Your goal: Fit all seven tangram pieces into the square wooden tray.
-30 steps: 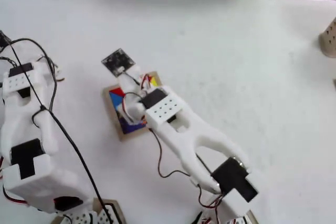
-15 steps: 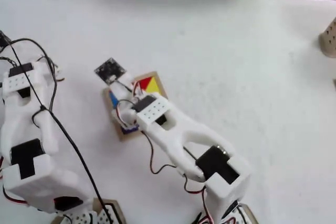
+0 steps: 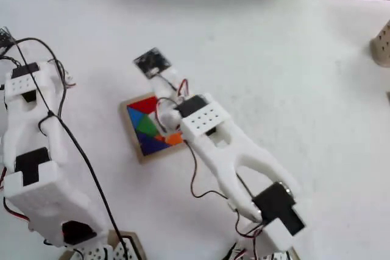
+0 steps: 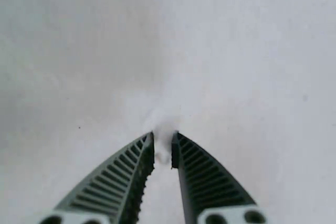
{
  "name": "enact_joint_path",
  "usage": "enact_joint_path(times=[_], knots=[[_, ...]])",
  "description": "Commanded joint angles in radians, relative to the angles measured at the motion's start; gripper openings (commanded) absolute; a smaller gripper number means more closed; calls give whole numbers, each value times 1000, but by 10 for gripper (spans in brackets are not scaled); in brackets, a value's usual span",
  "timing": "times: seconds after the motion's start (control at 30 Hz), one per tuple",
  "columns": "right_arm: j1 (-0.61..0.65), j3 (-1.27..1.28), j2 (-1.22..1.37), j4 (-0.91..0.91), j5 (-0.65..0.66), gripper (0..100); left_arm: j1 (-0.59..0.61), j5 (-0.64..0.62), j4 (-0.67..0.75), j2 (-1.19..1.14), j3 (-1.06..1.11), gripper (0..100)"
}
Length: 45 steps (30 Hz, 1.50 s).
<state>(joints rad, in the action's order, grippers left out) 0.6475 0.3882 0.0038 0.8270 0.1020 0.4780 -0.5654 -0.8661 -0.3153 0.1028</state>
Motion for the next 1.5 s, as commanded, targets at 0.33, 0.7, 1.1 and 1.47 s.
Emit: enact_joint_path(times=[0.33,0.7,1.1,1.47], knots=[[-1,115,-8,-31,-12,17,-70,120,-29,94,6,76],[73,55,99,-47,-12,17,-73,124,130,203,170,76],[50,28,2,4,-61,17,-87,126,129,203,169,78],[25,21,99,-225,-60,17,-87,126,130,203,169,78]])
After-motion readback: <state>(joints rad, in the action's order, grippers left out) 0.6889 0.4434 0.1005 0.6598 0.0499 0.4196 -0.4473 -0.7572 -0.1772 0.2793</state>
